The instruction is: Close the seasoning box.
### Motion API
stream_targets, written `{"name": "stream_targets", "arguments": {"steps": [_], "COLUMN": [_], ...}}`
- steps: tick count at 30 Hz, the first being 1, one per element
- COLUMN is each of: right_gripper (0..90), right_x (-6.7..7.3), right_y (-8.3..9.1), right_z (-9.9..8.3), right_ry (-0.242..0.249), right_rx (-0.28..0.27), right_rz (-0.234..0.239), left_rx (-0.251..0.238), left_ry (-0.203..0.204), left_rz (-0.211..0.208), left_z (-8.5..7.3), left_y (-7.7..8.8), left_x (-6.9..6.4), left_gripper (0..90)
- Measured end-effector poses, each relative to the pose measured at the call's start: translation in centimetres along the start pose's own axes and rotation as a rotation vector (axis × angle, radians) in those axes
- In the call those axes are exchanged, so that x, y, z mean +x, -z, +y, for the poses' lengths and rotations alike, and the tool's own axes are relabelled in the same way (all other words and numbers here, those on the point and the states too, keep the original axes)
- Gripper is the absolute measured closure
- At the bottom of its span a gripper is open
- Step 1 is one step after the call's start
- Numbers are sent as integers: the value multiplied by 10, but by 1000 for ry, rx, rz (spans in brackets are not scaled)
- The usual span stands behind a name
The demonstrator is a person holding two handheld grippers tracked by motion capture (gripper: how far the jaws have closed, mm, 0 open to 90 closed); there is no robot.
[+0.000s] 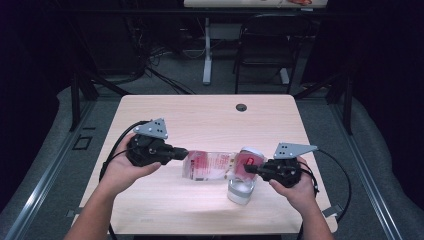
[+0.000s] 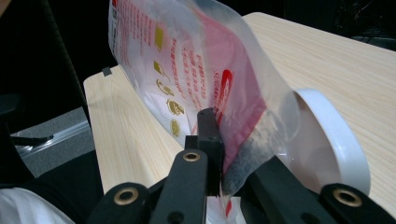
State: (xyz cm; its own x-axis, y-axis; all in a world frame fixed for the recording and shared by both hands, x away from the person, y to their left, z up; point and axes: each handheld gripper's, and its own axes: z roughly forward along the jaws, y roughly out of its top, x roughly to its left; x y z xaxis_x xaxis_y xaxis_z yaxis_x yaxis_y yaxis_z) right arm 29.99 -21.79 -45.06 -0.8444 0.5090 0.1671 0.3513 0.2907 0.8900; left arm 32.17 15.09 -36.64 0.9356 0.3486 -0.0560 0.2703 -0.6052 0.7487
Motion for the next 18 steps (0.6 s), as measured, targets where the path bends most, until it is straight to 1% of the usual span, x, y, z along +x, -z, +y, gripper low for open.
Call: {"name": "stream_targets", "arguments": {"steps": [1, 6, 7, 11, 15, 18], "right_gripper": [895, 896, 896, 897, 897, 898], "right_x": [0, 2, 2, 4, 6, 7], "right_y": [0, -2, -2, -4, -6, -8], "right_z": [0, 2, 2, 4, 8, 10], "right_ry": [-3, -14, -14, -18, -9, -7], "right_rx": [-3, -16, -15, -23, -22, -21], "right_rz": [1, -5, -4, -1, -2, 6], "left_rx": [1, -1, -8, -16, -27, -41], "left_ry": [6, 1, 11, 14, 28, 47], "left_rz": [-2, -4, -5, -6, -8, -9], "left_z": [-1, -8, -10, -16, -25, -34], "left_y": [0, 0, 0, 0, 0, -1], "left_x": [0, 2, 2, 5, 6, 8], "left_gripper": [875, 877, 876, 876, 876, 875]}}
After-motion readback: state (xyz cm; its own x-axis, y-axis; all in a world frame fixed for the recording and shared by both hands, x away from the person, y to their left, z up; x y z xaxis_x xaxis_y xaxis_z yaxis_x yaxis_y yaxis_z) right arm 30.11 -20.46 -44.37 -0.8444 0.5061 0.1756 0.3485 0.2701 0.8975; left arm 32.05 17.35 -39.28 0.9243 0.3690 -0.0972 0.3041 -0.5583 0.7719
